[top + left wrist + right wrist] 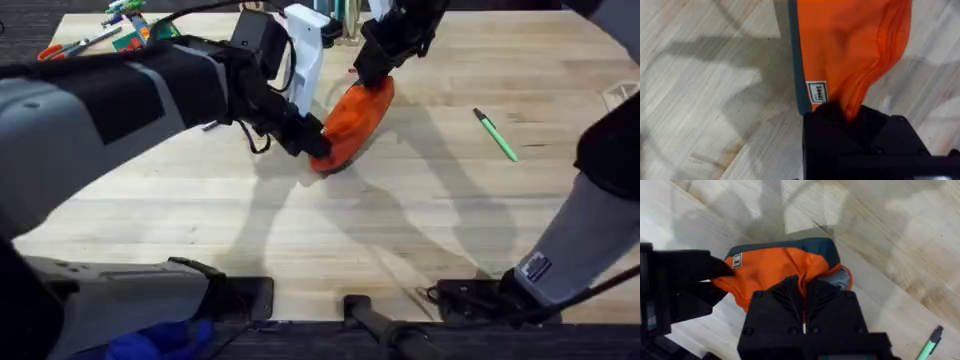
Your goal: Unzip the bag, pick up the pens from the table one at a time and place them inside, then zip the bag closed.
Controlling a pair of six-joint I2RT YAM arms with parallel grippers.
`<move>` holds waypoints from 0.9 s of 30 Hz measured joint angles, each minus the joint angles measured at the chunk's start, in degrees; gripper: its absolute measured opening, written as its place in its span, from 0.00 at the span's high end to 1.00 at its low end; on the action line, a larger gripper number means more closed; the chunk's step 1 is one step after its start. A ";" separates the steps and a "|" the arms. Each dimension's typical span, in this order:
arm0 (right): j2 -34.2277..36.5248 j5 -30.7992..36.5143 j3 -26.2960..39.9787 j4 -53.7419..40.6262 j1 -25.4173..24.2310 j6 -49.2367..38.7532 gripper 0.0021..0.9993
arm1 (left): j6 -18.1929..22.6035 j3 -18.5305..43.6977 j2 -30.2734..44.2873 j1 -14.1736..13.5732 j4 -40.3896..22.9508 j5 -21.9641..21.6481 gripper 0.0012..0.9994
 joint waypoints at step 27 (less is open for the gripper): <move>-0.98 -0.24 1.33 -4.61 3.11 2.91 0.97 | 0.00 -0.24 0.02 0.05 -0.61 -0.31 0.96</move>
